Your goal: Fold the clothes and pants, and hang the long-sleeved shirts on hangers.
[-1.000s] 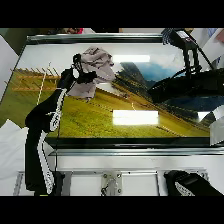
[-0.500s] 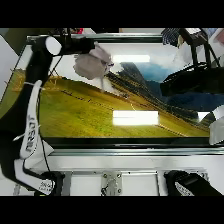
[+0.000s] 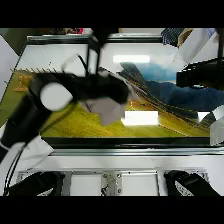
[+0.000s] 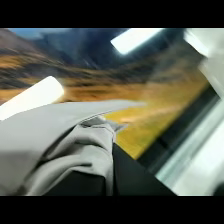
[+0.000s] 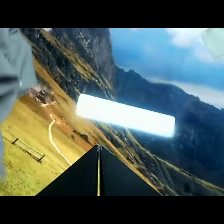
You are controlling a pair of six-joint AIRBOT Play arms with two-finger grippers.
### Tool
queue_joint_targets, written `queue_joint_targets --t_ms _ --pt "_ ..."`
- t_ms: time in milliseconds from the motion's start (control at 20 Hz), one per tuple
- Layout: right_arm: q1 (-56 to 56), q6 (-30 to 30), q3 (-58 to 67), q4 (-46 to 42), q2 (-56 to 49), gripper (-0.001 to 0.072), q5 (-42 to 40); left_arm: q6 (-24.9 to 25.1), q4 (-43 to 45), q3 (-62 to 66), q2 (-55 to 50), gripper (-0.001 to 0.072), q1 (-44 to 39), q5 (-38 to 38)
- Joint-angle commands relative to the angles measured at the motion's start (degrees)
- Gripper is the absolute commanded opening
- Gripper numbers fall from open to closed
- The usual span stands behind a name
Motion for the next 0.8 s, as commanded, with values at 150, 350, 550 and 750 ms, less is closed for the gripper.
queue_joint_targets --t_ms 150,350,550,750 --pt "-5.75 3.37 0.02 0.13 1.14 0.0025 -0.28 -1.33 0.09 -8.83 1.6 0.0677 -7.48 9.84" --pt "-5.73 2.93 -0.02 2.95 0.96 0.0026 2.4 -2.36 0.02 -7.74 -0.37 0.0677 7.5 2.21" --pt "-5.73 2.93 -2.32 6.49 0.61 0.0519 5.11 -2.4 -0.09 -14.95 -3.19 0.0677 18.95 -4.28" --pt "-5.73 3.1 -9.88 10.25 0.63 0.051 5.44 -2.34 -0.81 -23.19 -8.31 0.0677 20.87 -4.87"
